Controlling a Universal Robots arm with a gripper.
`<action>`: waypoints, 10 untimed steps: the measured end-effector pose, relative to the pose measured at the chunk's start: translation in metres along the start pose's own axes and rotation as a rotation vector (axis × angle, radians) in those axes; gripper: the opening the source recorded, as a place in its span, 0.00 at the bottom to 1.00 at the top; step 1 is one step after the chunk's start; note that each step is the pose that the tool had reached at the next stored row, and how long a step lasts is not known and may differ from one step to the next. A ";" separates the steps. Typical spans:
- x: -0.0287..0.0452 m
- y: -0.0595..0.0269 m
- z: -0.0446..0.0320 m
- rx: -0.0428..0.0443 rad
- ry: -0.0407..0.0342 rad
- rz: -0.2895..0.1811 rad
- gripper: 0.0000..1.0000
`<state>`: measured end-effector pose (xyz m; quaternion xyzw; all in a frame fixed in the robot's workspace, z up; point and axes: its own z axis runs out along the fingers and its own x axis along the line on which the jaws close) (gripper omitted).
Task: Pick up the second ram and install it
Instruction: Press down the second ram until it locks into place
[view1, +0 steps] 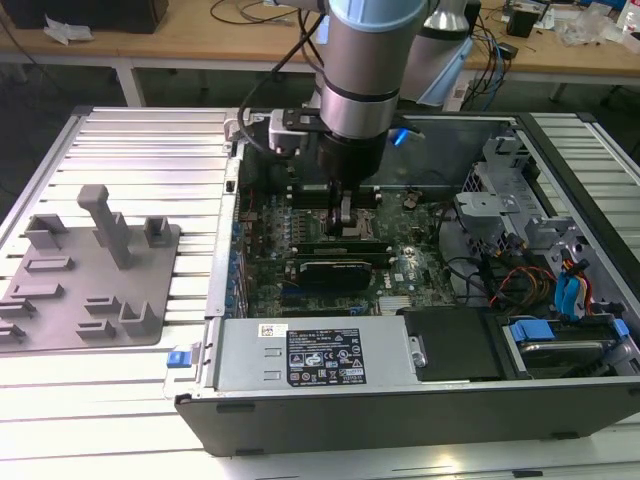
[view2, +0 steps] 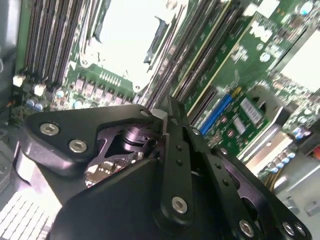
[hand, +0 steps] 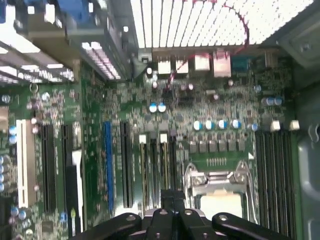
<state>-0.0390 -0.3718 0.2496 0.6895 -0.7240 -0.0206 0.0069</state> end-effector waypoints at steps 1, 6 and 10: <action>-0.0002 -0.0042 -0.0002 0.0000 0.0000 0.000 0.08; -0.0008 -0.0161 -0.0006 0.0000 0.0000 0.000 0.08; -0.0008 -0.0165 -0.0006 0.0000 0.0000 0.000 0.08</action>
